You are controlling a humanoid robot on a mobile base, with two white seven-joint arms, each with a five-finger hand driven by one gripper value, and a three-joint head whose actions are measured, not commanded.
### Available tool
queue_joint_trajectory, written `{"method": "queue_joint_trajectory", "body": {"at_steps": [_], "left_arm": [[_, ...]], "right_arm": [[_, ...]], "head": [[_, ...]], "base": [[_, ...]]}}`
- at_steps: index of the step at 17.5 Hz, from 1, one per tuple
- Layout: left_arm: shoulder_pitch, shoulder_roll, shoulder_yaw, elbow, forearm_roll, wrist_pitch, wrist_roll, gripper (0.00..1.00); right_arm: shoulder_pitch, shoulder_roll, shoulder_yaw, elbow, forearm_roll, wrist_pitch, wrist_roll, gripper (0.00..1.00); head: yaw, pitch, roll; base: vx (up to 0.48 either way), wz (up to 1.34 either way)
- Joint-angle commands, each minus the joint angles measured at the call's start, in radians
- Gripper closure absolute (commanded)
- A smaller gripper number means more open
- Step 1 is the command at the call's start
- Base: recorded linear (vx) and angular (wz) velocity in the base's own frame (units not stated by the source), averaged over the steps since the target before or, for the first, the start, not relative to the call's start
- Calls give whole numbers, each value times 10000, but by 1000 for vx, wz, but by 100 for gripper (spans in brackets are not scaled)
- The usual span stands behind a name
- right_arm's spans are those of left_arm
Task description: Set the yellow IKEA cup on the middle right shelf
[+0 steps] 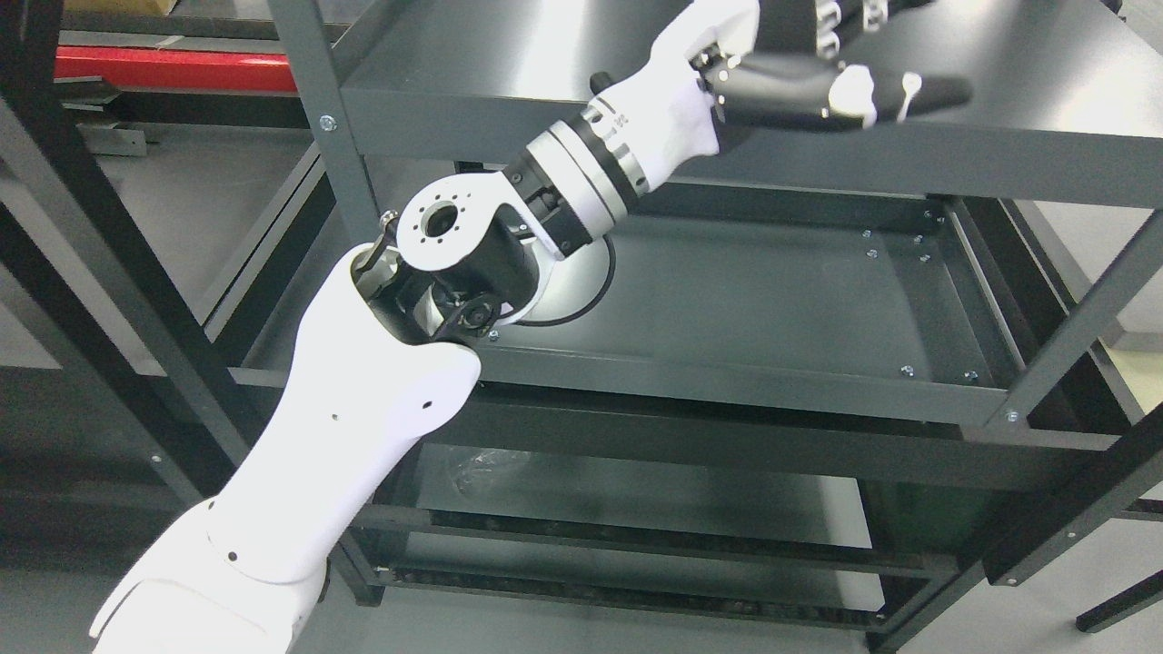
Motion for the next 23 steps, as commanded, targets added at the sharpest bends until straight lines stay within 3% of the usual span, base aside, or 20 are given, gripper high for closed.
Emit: {"method": "queue_joint_trajectory", "body": {"at_steps": [1, 7, 11, 13, 14, 18, 23], "left_arm": [[882, 1183, -1021, -374, -248, -1, -1063, 1], [1894, 1108, -965, 1956, -2470, 76, -711, 1], [2769, 358, 566, 3258, -3832, 45, 1292, 1], [3075, -482, 1914, 4193, -5058, -62, 2827, 1], [3198, -558, 2604, 4501, -5596, -275, 2985, 1], [4606, -558, 3730, 5041, -7151, -3737, 3109, 1], [6876, -558, 5508, 4919, -7197, -5000, 3125, 1]], "right_arm": [[138, -175, 169, -15, -245, 8, 7, 1], [138, -175, 169, 0, -245, 8, 7, 1], [138, -175, 169, 0, -245, 8, 7, 1], [138, -175, 169, 0, -245, 8, 7, 1], [138, -175, 169, 0, -245, 8, 7, 1], [138, -175, 169, 0, -245, 8, 7, 1], [138, -175, 169, 0, -245, 8, 7, 1]], "head": [[0, 0, 0], [0, 0, 0], [0, 0, 0], [0, 0, 0], [0, 0, 0], [0, 0, 0], [0, 0, 0]], "base": [[-179, 102], [-201, 98], [-221, -122], [-226, -179], [-191, -115], [-159, -36], [-81, 38]]}}
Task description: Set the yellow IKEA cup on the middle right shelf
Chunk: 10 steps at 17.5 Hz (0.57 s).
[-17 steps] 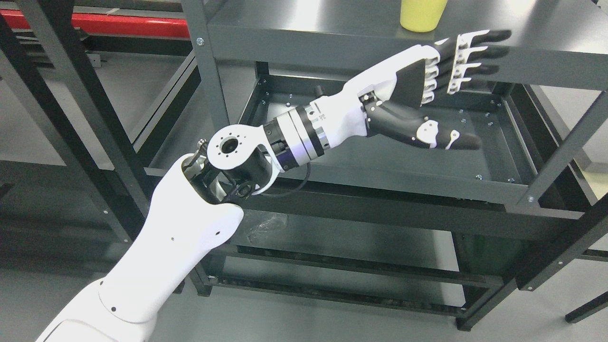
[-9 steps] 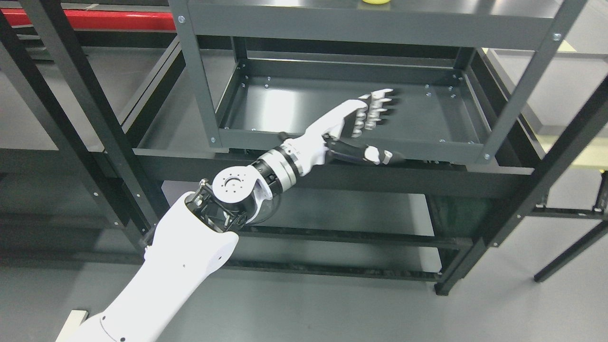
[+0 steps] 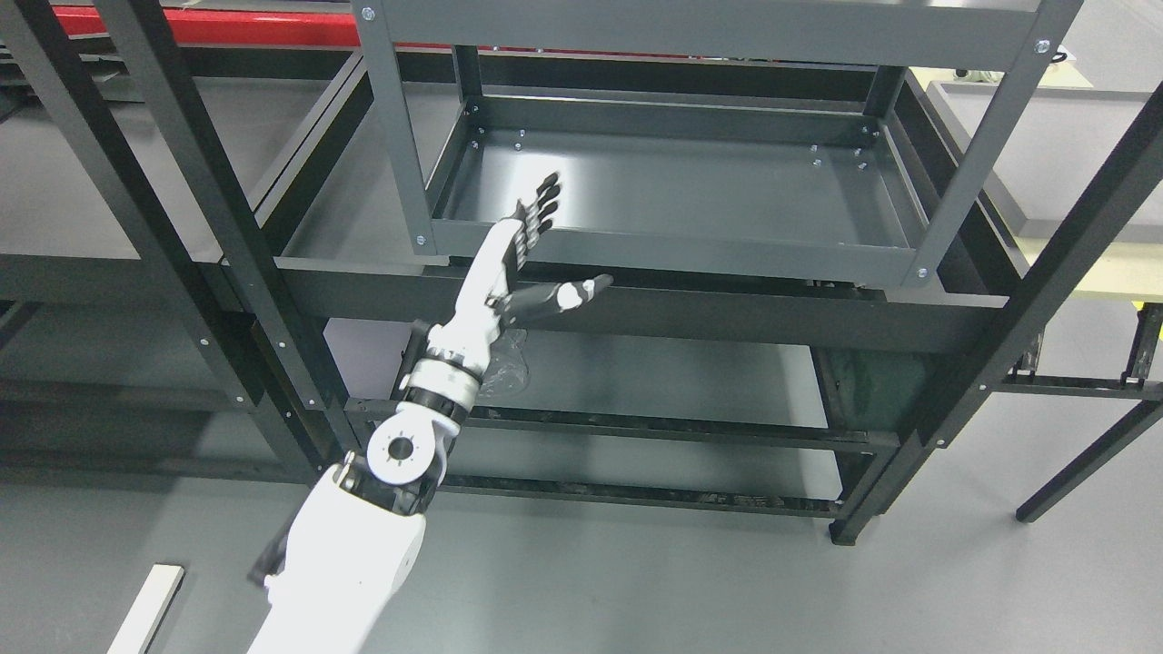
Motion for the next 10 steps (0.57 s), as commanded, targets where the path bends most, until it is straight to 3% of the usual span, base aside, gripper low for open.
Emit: {"method": "queue_joint_trajectory", "body": {"at_steps": [1, 3, 6, 10], "left_arm": [[2315, -273, 2967, 1157, -684, -1117, 31, 1], [2959, -273, 2983, 1126, -669, -1748, 31, 1], [3438, -273, 3150, 759, -592, -1751, 46, 1], [3438, -273, 3398, -1031, -164, -696, 16, 1]], "right_arm": [[138, -175, 169, 0, -245, 17, 8, 1], [138, -175, 169, 0, -245, 17, 8, 1], [138, -175, 169, 0, -245, 17, 8, 1], [138, -175, 169, 0, -245, 17, 8, 1]], "head": [[0, 0, 0], [0, 0, 0], [0, 0, 0], [0, 0, 0]], "base": [[-35, 21], [-6, -29], [9, -9], [12, 1]]}}
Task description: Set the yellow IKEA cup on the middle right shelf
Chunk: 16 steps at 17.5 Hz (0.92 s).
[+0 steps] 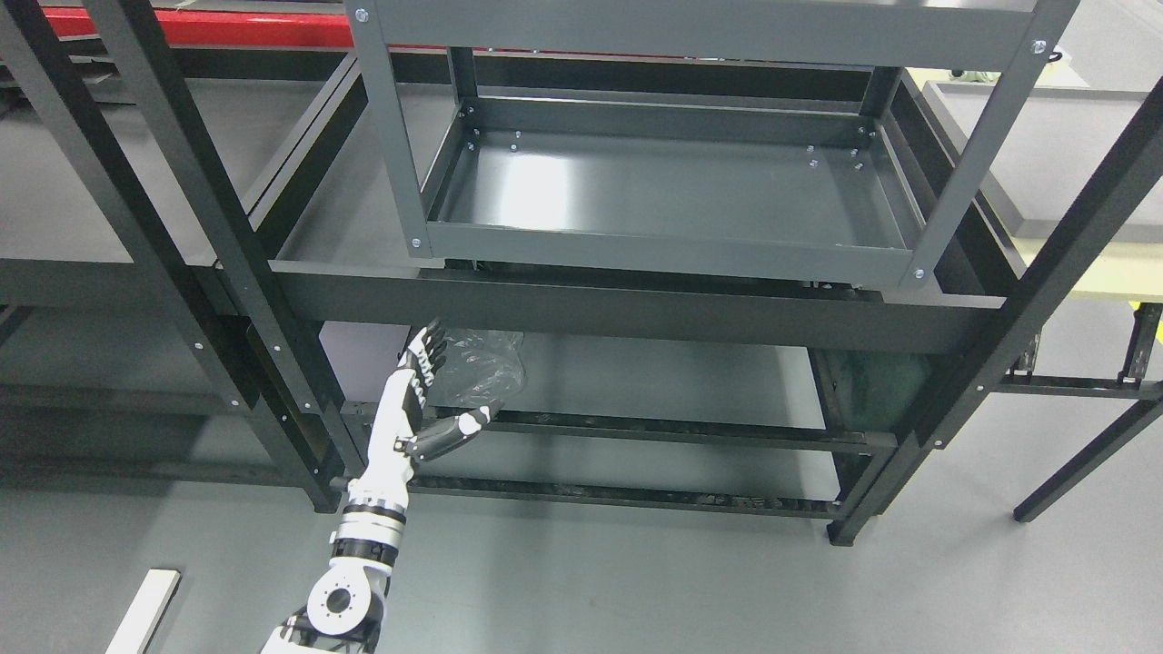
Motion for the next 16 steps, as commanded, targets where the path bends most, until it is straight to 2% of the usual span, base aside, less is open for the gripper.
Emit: {"method": "queue_joint_trajectory", "body": {"at_steps": [1, 2, 9, 16], "left_arm": [[515, 30, 1211, -1824, 481, 1126, -6, 1], [500, 30, 1181, -2223, 605, 1495, -6, 1], [515, 30, 1134, -3283, 591, 2110, 71, 1], [546, 30, 1119, -3377, 591, 2158, 86, 1]], "right_arm": [[139, -175, 169, 0, -245, 7, 8, 1], [139, -175, 169, 0, -245, 7, 8, 1], [139, -175, 169, 0, -245, 7, 8, 1], [139, -175, 169, 0, -245, 7, 8, 1]], "head": [[0, 0, 0], [0, 0, 0], [0, 0, 0], [0, 0, 0]], "base": [[13, 0], [0, 0], [0, 0], [0, 0]]}}
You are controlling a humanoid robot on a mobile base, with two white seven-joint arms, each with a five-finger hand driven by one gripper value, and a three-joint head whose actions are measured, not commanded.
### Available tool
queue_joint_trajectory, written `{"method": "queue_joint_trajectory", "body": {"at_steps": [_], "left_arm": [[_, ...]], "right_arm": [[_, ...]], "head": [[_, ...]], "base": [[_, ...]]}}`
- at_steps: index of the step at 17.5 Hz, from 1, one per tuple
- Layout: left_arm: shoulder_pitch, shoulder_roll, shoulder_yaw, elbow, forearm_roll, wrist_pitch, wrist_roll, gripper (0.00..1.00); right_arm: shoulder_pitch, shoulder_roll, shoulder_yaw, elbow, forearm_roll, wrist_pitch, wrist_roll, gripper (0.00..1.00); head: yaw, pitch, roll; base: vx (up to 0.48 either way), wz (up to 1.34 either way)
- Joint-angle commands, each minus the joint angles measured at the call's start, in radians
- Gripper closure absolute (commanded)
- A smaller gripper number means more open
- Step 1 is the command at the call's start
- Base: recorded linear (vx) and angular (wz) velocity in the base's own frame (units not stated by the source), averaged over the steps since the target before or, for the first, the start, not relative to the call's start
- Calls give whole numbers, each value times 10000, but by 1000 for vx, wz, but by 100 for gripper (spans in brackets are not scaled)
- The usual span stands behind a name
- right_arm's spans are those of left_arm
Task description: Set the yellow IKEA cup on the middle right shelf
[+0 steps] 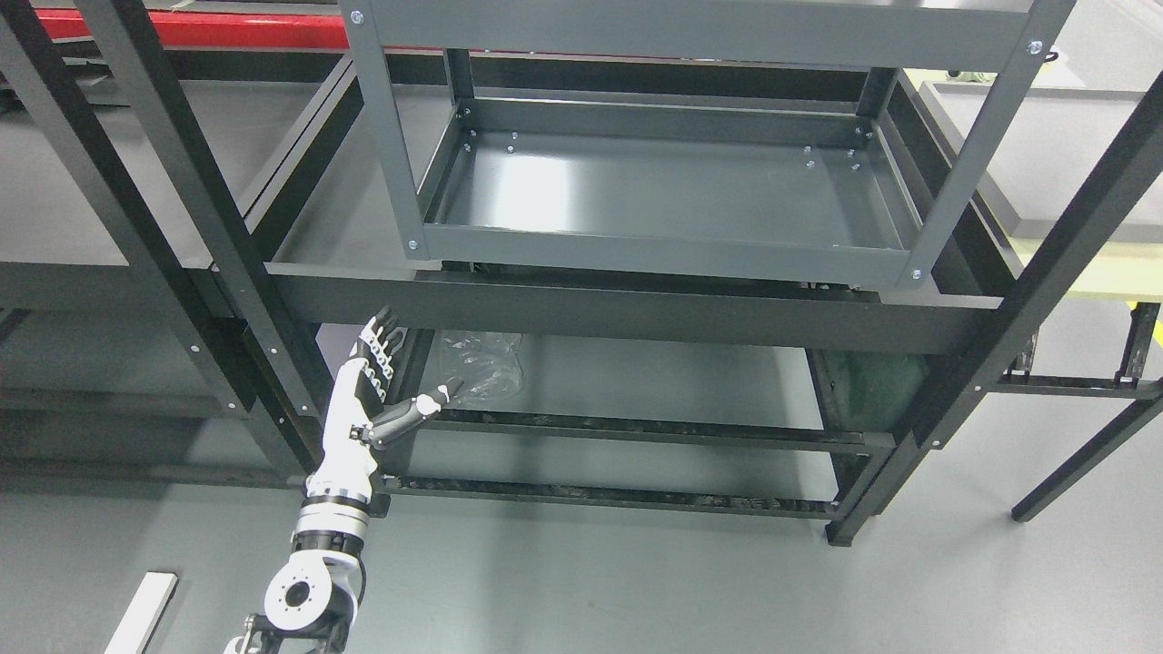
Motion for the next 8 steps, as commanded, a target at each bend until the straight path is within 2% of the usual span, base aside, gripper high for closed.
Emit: {"method": "queue_joint_trajectory", "body": {"at_steps": [1, 8], "left_arm": [[56, 146, 264, -882, 14, 25, 20, 1], [56, 146, 509, -882, 29, 40, 251, 1]], "right_arm": [[124, -175, 169, 0, -245, -6, 8, 1], [139, -175, 169, 0, -245, -6, 8, 1]], "head": [[0, 0, 0], [0, 0, 0]], "base": [[0, 0], [0, 0]]}}
